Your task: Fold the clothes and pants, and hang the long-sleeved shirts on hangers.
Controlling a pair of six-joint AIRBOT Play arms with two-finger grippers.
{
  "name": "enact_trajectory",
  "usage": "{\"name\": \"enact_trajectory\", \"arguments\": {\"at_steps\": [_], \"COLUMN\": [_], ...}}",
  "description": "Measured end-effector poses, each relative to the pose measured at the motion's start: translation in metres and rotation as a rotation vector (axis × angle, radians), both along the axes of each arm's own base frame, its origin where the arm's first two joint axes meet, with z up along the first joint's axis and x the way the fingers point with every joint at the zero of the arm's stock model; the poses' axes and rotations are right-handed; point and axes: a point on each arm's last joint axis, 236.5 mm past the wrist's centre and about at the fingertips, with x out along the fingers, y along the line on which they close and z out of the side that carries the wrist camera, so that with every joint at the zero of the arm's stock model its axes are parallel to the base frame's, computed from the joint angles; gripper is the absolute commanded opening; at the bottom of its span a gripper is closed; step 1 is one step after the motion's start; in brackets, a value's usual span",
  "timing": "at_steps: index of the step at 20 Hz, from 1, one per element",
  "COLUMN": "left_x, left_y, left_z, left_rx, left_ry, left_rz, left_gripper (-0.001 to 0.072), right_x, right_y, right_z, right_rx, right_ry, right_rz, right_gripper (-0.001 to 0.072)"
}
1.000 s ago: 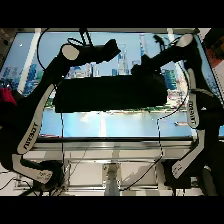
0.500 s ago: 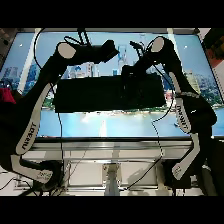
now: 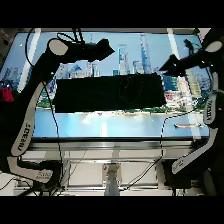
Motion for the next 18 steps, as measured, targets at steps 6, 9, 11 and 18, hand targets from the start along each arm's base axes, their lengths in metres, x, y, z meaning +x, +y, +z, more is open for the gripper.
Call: {"name": "enact_trajectory", "arguments": {"at_steps": [6,9,11,18], "left_x": [-0.009,-0.014,-0.017,-0.024], "left_y": [0.009,0.008,0.008,0.004], "left_z": [0.022,0.023,0.022,0.019], "left_rx": [0.020,0.030,0.039,0.052], "left_ry": [-0.071,-0.074,-0.075,-0.071], "left_rz": [-0.023,-0.042,-0.058,-0.087], "left_gripper": [0.0026,0.0026,0.0026,0.0027], "right_x": [-0.020,-0.025,-0.029,-0.045], "right_y": [-0.050,-0.047,-0.046,-0.040], "right_z": [-0.042,-0.063,-0.078,-0.111], "right_rx": [0.287,0.337,0.323,0.254], "right_ry": [0.050,0.063,0.069,0.128], "right_rz": [-0.141,-0.118,-0.093,-0.020], "right_gripper": [0.0673,0.0678,0.0679,0.0678]}}
